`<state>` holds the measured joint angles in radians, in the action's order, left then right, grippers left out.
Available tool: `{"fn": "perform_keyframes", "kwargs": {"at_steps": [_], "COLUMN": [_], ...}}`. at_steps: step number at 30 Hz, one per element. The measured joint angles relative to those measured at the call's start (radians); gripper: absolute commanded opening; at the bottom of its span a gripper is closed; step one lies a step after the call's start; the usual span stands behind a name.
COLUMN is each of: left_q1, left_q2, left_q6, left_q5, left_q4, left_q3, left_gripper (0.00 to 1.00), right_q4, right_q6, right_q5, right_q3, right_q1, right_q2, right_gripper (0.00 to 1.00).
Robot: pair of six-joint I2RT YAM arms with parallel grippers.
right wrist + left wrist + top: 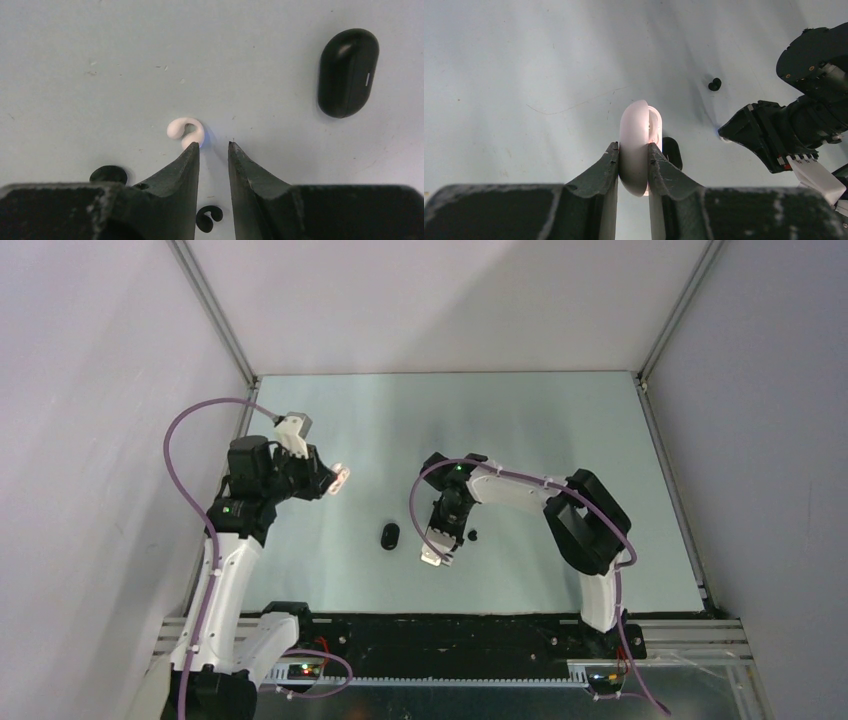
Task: Insert the wireless bluetooth earbuds into the charging case
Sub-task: Adjust the left earbud at the center of the board.
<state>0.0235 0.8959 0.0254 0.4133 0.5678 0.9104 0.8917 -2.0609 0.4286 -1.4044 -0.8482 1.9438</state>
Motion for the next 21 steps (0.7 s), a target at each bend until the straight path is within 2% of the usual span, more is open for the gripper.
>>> {"fn": "perform_keyframes", "kwargs": {"at_steps": [21], "left_q1": [-0.010], "left_q2": [0.007], "left_q6": [0.000], "left_q5": [0.000], "left_q4": [0.000], "left_q3": [0.000], "left_gripper": [0.00], "right_q4": [0.002], "right_q6": [-0.017], "right_q5": [-0.017], "right_q3": [0.000], "right_q1": [0.027], "right_q2": [0.013], "right_gripper": [0.32]}}
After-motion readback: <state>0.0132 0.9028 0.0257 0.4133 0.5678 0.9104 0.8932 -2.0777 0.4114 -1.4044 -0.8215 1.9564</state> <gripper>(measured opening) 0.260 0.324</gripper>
